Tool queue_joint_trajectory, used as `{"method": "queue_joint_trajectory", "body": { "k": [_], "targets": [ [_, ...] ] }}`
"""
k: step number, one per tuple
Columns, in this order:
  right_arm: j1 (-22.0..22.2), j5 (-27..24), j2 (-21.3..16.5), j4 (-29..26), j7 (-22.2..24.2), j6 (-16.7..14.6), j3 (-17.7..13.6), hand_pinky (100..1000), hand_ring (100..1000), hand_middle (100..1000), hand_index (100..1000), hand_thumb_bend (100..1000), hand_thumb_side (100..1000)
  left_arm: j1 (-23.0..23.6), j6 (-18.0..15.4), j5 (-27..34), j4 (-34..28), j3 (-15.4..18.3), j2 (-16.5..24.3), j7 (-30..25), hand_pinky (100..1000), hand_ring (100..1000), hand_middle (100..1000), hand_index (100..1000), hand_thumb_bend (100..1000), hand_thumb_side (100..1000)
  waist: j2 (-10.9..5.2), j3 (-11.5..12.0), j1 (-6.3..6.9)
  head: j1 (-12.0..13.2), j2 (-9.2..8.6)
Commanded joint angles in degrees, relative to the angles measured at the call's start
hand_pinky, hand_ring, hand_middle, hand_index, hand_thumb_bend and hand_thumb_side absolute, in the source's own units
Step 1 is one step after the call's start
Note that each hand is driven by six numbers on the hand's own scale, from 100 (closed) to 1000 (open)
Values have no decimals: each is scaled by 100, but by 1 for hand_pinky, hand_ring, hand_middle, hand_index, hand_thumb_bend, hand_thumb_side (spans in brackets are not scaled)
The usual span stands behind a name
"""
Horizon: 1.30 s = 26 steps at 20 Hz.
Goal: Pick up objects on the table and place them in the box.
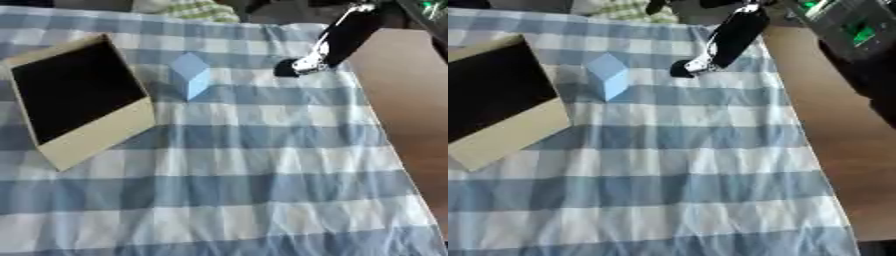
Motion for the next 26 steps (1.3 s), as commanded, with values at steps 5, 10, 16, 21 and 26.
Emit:
{"method": "queue_joint_trajectory", "body": {
  "k": [5,10,16,21,26],
  "targets": [
    [-326,-18,238,255,-80,-1,19,909,940,892,985,353,585,-79,-16,36,-93,-6,139,-56,800,801,754,828,599,732,-90,17,39,-93,44],
    [-518,89,603,660,-259,-41,105,904,935,881,980,329,570,-131,-21,62,-93,-27,112,-85,799,800,753,828,597,732,-47,88,32,-226,20],
    [-591,245,877,1006,-459,-198,171,904,940,893,989,330,507,-185,-36,85,-93,-28,98,-87,798,798,751,828,596,732,7,181,22,-322,-17],
    [-648,273,996,1138,-406,-311,203,901,939,897,1000,315,467,-234,-43,98,-93,-39,99,-101,796,797,750,828,593,730,64,263,-13,-353,-37],
    [-745,319,1096,1209,-247,-441,219,905,941,902,1000,327,462,-270,-50,105,-93,-51,100,-116,794,796,749,828,592,730,112,320,-62,-387,-75]
  ]
}}
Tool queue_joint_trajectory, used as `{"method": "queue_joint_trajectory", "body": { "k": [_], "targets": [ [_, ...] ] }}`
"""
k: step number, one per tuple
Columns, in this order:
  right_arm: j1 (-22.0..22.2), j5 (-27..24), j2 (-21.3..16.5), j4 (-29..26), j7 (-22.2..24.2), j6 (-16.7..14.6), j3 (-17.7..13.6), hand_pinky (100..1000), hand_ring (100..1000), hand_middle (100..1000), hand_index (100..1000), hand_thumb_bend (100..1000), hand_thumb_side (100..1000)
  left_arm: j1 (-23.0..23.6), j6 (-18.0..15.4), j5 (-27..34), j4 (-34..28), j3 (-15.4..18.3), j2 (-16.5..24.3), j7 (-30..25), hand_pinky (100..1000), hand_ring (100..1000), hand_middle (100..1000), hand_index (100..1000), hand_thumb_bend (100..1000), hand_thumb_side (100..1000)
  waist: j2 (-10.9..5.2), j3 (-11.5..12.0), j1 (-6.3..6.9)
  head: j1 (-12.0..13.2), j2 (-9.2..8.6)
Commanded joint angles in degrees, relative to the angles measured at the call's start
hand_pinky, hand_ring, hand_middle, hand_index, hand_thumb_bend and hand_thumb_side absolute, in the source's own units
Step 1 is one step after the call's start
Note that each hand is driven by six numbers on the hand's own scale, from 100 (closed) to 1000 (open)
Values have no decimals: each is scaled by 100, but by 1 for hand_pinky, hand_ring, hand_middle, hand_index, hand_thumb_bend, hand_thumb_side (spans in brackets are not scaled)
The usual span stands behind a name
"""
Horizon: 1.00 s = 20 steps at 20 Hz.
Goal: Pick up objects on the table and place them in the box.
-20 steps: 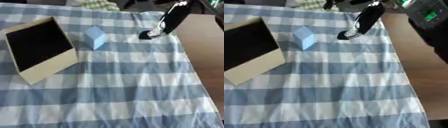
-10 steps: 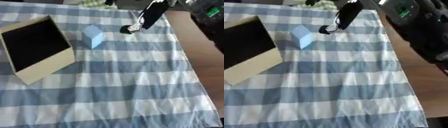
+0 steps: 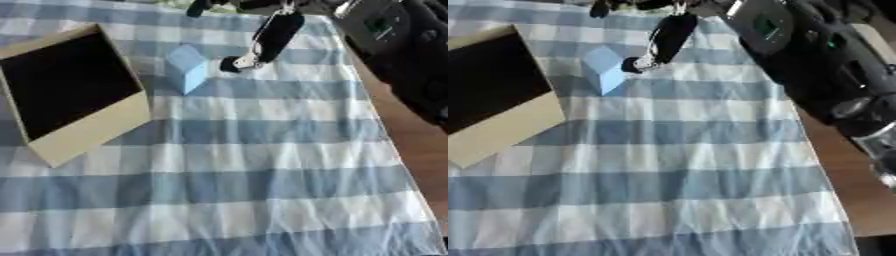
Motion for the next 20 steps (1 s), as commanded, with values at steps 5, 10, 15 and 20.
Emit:
{"method": "queue_joint_trajectory", "body": {
  "k": [5,10,15,20],
  "targets": [
    [-189,331,66,171,21,-174,-126,910,942,905,1000,359,440,-156,-30,45,-93,-3,113,-41,792,795,748,827,590,730,-38,111,-20,-133,-139],
    [-196,809,120,384,-122,-311,-251,916,946,910,1000,393,425,-170,-36,41,-93,-7,124,-49,790,795,747,827,588,730,15,203,-90,-203,-215],
    [-184,983,190,574,-204,-475,-269,914,948,914,1000,383,441,-206,-55,27,-93,-20,141,-63,788,795,746,827,585,731,91,294,-150,-283,-272],
    [-145,977,245,698,-183,-529,-254,910,948,912,1000,368,451,-222,-67,19,-93,-16,133,-54,787,795,745,827,583,730,165,384,-192,-335,-300]
  ]
}}
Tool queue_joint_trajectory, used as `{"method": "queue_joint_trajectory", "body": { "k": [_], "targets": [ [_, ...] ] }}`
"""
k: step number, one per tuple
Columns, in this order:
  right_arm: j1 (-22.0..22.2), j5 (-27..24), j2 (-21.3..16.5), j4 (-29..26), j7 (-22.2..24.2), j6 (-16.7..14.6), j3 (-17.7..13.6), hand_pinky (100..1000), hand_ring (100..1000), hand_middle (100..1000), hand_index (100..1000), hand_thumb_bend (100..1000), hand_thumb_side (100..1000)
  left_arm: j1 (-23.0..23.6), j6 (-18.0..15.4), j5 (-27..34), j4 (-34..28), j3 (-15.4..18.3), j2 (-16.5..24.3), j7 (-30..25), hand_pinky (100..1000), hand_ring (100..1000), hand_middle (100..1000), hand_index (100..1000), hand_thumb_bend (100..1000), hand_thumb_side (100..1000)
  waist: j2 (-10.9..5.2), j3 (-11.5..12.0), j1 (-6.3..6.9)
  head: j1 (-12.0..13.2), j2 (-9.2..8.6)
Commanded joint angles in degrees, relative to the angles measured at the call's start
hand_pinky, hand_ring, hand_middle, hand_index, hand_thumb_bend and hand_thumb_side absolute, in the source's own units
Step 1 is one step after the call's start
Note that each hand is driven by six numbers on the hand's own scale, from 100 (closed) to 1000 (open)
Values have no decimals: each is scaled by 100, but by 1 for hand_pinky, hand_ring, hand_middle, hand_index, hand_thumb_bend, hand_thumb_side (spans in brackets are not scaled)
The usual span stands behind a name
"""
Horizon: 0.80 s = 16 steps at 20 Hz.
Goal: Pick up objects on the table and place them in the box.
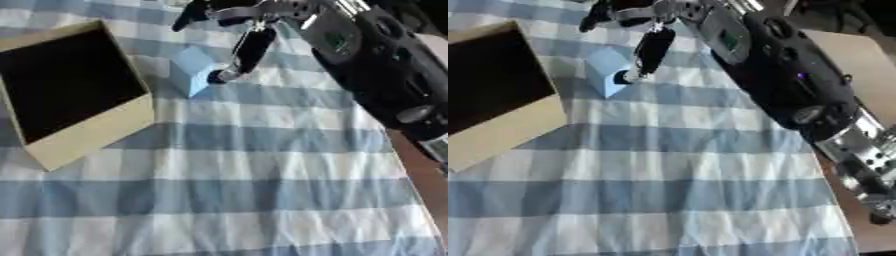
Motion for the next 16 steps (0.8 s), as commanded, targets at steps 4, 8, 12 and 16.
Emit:
{"method": "queue_joint_trajectory", "body": {
  "k": [4,8,12,16],
  "targets": [
    [-66,68,-30,152,-35,-48,-88,909,949,912,1000,362,456,-63,-20,9,-93,13,122,-14,786,795,745,827,580,729,-45,64,26,-66,-101],
    [-38,103,-1,259,-37,-73,-103,907,950,913,1000,359,457,-78,-31,13,-93,8,118,-16,784,794,744,826,578,729,-3,102,-4,-68,-125],
    [-11,169,46,408,-14,-83,-151,899,945,890,1000,321,468,-80,-28,15,-93,7,100,-13,783,794,743,826,576,729,39,140,-28,-92,-139],
    [-7,45,103,516,-57,-82,-191,863,895,735,879,197,491,-71,-31,13,-93,7,92,-16,782,793,742,825,575,729,59,155,-36,-103,-130]
  ]
}}
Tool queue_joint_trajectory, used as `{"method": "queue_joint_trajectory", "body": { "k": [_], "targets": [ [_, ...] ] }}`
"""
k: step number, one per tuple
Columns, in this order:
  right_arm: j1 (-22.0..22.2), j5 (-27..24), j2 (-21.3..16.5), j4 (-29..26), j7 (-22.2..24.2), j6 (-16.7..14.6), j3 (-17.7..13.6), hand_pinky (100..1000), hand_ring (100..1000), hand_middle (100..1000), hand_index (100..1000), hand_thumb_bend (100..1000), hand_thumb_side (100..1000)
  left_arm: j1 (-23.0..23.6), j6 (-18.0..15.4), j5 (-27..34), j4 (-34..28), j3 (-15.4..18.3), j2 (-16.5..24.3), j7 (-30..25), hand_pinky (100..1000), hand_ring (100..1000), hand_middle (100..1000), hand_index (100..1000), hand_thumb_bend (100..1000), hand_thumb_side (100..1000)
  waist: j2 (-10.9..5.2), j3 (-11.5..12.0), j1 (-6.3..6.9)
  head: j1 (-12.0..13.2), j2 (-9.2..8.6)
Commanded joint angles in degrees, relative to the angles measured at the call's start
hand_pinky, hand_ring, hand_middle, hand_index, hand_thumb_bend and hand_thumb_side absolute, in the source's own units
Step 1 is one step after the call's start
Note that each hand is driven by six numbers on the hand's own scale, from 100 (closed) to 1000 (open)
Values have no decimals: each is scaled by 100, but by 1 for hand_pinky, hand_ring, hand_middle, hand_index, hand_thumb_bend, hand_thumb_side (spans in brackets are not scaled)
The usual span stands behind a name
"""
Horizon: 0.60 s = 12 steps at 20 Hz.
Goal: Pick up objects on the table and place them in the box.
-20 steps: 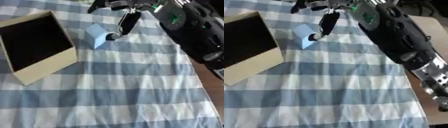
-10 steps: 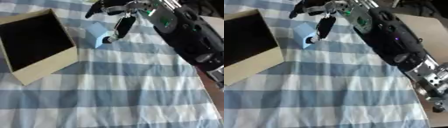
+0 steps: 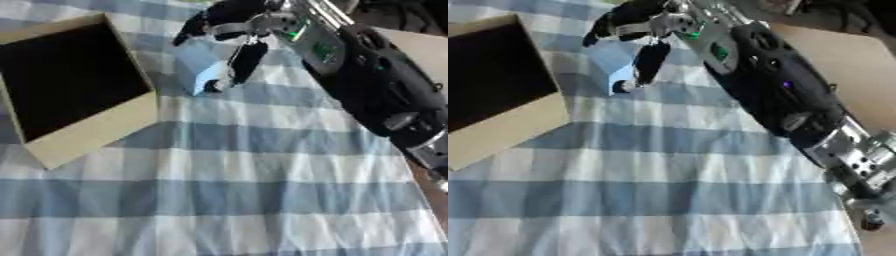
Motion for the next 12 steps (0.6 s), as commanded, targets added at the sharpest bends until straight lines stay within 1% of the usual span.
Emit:
{"method": "queue_joint_trajectory", "body": {
  "k": [1,3,4,6,7,9,12],
  "targets": [
    [-91,-135,-65,23,-79,7,-119,853,877,690,849,180,479,-54,-18,19,-93,18,87,1,782,793,742,825,574,729,-100,1,49,-23,-42],
    [-83,-200,-84,-1,-197,30,-129,839,848,637,813,167,462,-56,-17,28,-93,14,83,-3,782,794,742,825,573,729,-100,-6,46,-26,-43],
    [-38,-231,-135,-47,-278,42,-139,822,819,584,770,128,428,-56,-17,28,-93,11,84,-9,781,793,742,825,572,730,-99,-8,44,-30,-50],
    [104,-327,-294,-237,-497,91,-158,810,792,550,738,111,360,-57,-19,28,-93,13,84,-10,780,793,741,824,570,729,-97,-3,36,-42,-71],
    [164,-347,-358,-328,-593,125,-159,810,790,549,738,117,364,-61,-20,30,-93,15,82,-7,780,793,741,824,569,729,-95,3,32,-55,-87],
    [255,-337,-428,-441,-727,184,-151,810,786,541,731,136,338,-71,-29,33,-93,10,79,-11,780,793,741,824,568,729,-88,19,27,-79,-124],
    [341,-281,-495,-536,-810,206,-133,827,819,604,783,211,346,-74,-38,25,-93,7,76,-33,779,792,740,823,567,731,-73,40,22,-115,-161]
  ]
}}
